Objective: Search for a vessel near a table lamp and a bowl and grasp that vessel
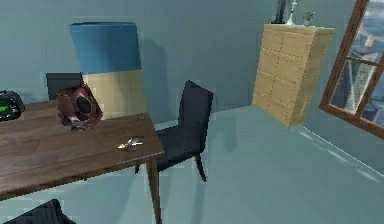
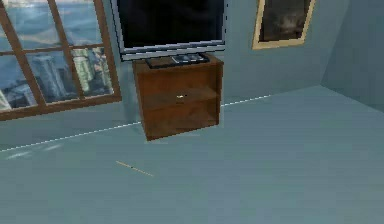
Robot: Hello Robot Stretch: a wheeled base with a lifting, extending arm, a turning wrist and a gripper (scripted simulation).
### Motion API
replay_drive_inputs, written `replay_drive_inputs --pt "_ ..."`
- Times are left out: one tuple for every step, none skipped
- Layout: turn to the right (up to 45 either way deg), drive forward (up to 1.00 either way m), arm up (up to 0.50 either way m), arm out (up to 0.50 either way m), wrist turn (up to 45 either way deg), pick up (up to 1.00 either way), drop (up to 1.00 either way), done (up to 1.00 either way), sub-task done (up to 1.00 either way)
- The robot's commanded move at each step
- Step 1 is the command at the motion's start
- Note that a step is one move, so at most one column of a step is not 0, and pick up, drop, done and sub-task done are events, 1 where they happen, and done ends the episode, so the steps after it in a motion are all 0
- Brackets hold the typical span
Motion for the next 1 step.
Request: replay_drive_inputs --pt "3.0 0.0 0.0 0.0 0.0 0.0 0.0 0.0 0.0"
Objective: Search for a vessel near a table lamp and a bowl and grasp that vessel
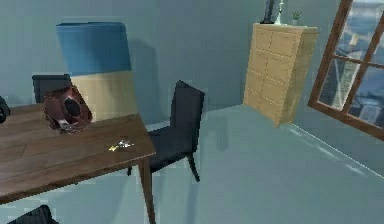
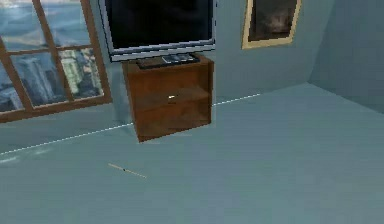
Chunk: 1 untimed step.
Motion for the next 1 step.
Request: replay_drive_inputs --pt "30.0 0.0 0.0 0.0 0.0 0.0 0.0 0.0 0.0"
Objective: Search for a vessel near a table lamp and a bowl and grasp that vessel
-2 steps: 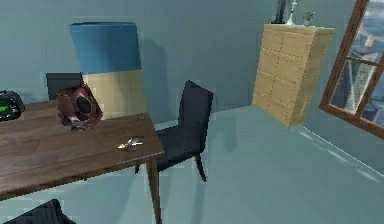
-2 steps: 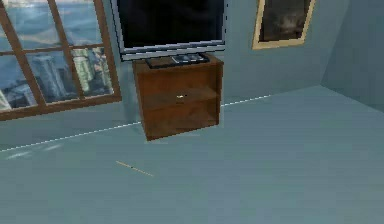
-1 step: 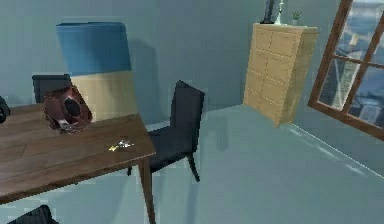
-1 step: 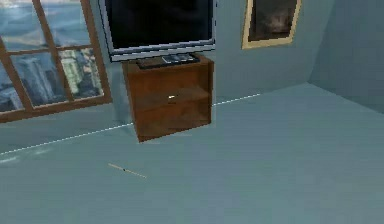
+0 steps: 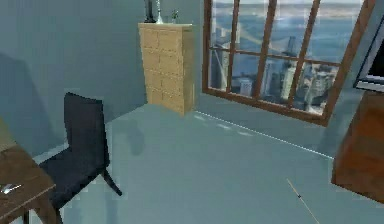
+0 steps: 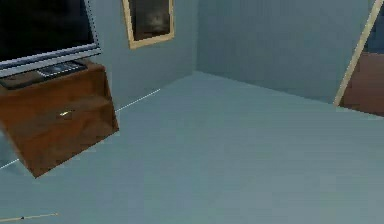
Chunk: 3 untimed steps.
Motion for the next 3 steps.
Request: replay_drive_inputs --pt "0.0 0.8 0.0 0.0 0.0 0.0 0.0 0.0 0.0" --pt "-9.0 0.0 0.0 0.0 0.0 0.0 0.0 0.0 0.0" --pt "0.0 0.15 0.0 0.0 0.0 0.0 0.0 0.0 0.0"
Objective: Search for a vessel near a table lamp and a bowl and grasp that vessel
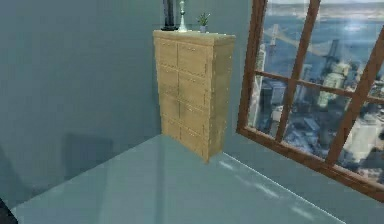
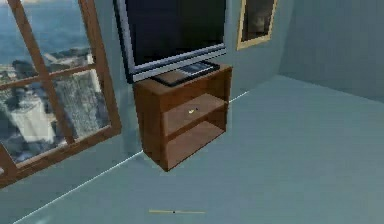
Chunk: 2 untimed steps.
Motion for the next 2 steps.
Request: replay_drive_inputs --pt "45.0 0.0 0.0 0.0 0.0 0.0 0.0 0.0 0.0" --pt "45.0 0.0 0.0 0.0 0.0 0.0 0.0 0.0 0.0"
